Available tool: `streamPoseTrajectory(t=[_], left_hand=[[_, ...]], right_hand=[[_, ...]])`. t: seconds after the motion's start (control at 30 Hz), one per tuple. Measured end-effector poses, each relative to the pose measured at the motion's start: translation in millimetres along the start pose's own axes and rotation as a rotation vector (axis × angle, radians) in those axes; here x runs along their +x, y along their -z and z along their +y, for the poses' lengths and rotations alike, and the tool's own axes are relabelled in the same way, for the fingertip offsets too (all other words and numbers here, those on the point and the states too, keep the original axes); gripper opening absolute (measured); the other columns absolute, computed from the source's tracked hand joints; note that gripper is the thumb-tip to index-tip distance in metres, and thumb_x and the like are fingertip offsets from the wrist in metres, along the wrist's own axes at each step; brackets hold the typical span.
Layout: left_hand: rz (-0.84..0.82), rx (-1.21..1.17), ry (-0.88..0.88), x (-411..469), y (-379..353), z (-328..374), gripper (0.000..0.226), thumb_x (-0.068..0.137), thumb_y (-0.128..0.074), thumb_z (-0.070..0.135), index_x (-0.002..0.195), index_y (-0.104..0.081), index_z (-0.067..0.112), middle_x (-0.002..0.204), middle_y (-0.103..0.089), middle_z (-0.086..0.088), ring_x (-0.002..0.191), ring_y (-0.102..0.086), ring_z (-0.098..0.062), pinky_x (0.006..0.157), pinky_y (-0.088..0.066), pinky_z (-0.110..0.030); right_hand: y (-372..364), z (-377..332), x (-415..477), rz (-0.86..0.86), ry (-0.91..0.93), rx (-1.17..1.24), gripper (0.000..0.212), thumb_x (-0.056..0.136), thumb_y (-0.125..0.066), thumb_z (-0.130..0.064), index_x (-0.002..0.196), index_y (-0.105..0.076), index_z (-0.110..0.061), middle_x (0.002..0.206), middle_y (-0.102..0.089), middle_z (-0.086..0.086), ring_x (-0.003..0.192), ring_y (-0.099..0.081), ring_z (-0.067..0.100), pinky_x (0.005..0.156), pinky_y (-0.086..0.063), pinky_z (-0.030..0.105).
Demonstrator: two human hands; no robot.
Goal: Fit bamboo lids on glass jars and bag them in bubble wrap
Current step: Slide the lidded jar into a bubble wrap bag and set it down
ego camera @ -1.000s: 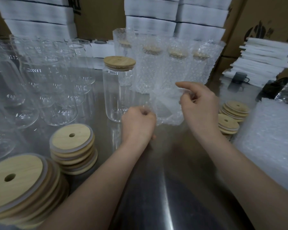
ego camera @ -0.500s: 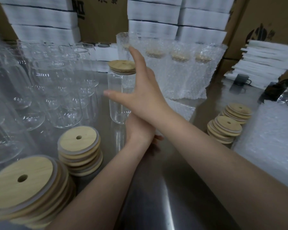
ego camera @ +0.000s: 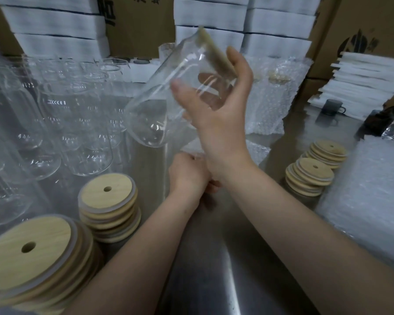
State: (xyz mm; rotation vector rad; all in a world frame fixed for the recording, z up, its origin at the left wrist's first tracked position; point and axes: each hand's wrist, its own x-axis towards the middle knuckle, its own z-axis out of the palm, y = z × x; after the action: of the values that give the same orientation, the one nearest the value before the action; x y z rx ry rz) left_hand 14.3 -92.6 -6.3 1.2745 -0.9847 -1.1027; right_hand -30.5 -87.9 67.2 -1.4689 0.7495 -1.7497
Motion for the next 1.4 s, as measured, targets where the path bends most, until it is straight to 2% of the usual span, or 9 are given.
streamPoseTrajectory(t=[0.07, 0.2, 0.27, 0.37, 0.47, 0.67, 0.9, 1.23, 1.4], left_hand=[[0.031, -0.035, -0.023, 3.2, -0.5, 5.5, 0.034, 0.093, -0.052, 0.003, 0.061, -0.052, 0.013, 0.035, -0.053, 0.008, 0.029, -0.051, -0.003, 0.031, -0.034, -0.014], [0.004, 0.048, -0.086, -0.5, -3.9, 10.7, 0.026, 0.101, -0.044, 0.008, 0.081, -0.054, 0.022, 0.070, -0.066, 0.005, 0.052, -0.059, 0.001, 0.048, -0.045, -0.016], [-0.057, 0.004, -0.034, -3.8, 0.3, 6.4, 0.027, 0.103, -0.044, 0.007, 0.080, -0.053, 0.018, 0.064, -0.062, 0.000, 0.042, -0.058, 0.003, 0.042, -0.049, -0.017], [-0.046, -0.206, 0.079, -5.2, 2.6, 6.2, 0.022, 0.102, -0.047, 0.010, 0.107, -0.057, -0.009, 0.078, -0.054, -0.017, 0.039, -0.057, -0.012, 0.035, -0.045, -0.019], [-0.004, -0.194, 0.082, -3.0, -0.7, 9.8, 0.022, 0.101, -0.048, 0.011, 0.082, -0.056, 0.005, 0.066, -0.052, -0.011, 0.031, -0.052, -0.013, 0.034, -0.041, -0.017], [0.008, -0.187, 0.146, 3.0, -2.3, 13.6, 0.027, 0.099, -0.054, 0.026, 0.078, -0.060, 0.009, 0.060, -0.059, -0.010, 0.028, -0.050, -0.017, 0.030, -0.037, -0.018], [0.070, -0.272, 0.199, 6.5, -1.8, 13.2, 0.033, 0.089, -0.066, 0.037, 0.086, -0.069, 0.004, 0.071, -0.072, -0.010, 0.063, -0.071, -0.032, 0.061, -0.060, -0.043], [0.077, -0.194, 0.039, 9.2, -1.2, 3.4, 0.033, 0.087, -0.071, 0.039, 0.080, -0.066, 0.008, 0.062, -0.066, -0.009, 0.037, -0.056, -0.018, 0.036, -0.043, -0.022], [0.127, -0.114, -0.054, 12.3, -0.3, -0.8, 0.019, 0.090, -0.069, 0.020, 0.076, -0.061, 0.009, 0.068, -0.063, -0.012, 0.038, -0.058, -0.020, 0.037, -0.044, -0.023]], right_hand=[[2.9, -6.6, -4.4, 0.015, -0.221, 0.283, 0.069, 0.077, -0.078, -0.030, 0.134, -0.039, -0.035, 0.122, -0.059, 0.000, 0.108, -0.065, 0.016, 0.089, -0.057, 0.051], [21.0, -5.4, -17.6, -0.009, -0.455, 0.511, 0.067, 0.073, -0.073, -0.039, 0.134, -0.046, -0.029, 0.121, -0.060, 0.011, 0.108, -0.065, 0.030, 0.082, -0.058, 0.053], [31.7, -5.8, -18.3, -0.021, -0.436, 0.484, 0.067, 0.074, -0.069, -0.039, 0.135, -0.045, -0.027, 0.113, -0.061, 0.010, 0.100, -0.067, 0.028, 0.082, -0.059, 0.051], [43.1, -8.8, -11.2, 0.005, -0.341, 0.370, 0.066, 0.075, -0.065, -0.040, 0.136, -0.044, -0.026, 0.103, -0.062, 0.004, 0.091, -0.064, 0.020, 0.088, -0.055, 0.050], [52.3, -8.8, -3.8, 0.037, -0.275, 0.243, 0.067, 0.075, -0.062, -0.043, 0.137, -0.042, -0.028, 0.104, -0.063, 0.002, 0.090, -0.065, 0.017, 0.088, -0.057, 0.049], [66.1, -5.6, 6.3, 0.080, -0.258, 0.236, 0.066, 0.076, -0.065, -0.039, 0.137, -0.042, -0.028, 0.109, -0.058, 0.008, 0.097, -0.062, 0.025, 0.070, -0.060, 0.050], [78.8, -7.1, 16.4, -0.167, -0.344, 0.035, 0.070, 0.076, -0.063, -0.043, 0.140, -0.038, -0.033, 0.111, -0.056, 0.004, 0.086, -0.067, 0.018, 0.064, -0.058, 0.043], [80.1, -6.1, 20.5, -0.038, -0.311, -0.030, 0.073, 0.072, -0.071, -0.039, 0.138, -0.039, -0.039, 0.118, -0.058, 0.000, 0.106, -0.064, 0.026, 0.084, -0.058, 0.054], [83.0, -4.5, 21.1, 0.054, -0.317, 0.033, 0.078, 0.076, -0.074, -0.032, 0.144, -0.034, -0.035, 0.116, -0.057, 0.004, 0.115, -0.061, 0.032, 0.086, -0.057, 0.056]])
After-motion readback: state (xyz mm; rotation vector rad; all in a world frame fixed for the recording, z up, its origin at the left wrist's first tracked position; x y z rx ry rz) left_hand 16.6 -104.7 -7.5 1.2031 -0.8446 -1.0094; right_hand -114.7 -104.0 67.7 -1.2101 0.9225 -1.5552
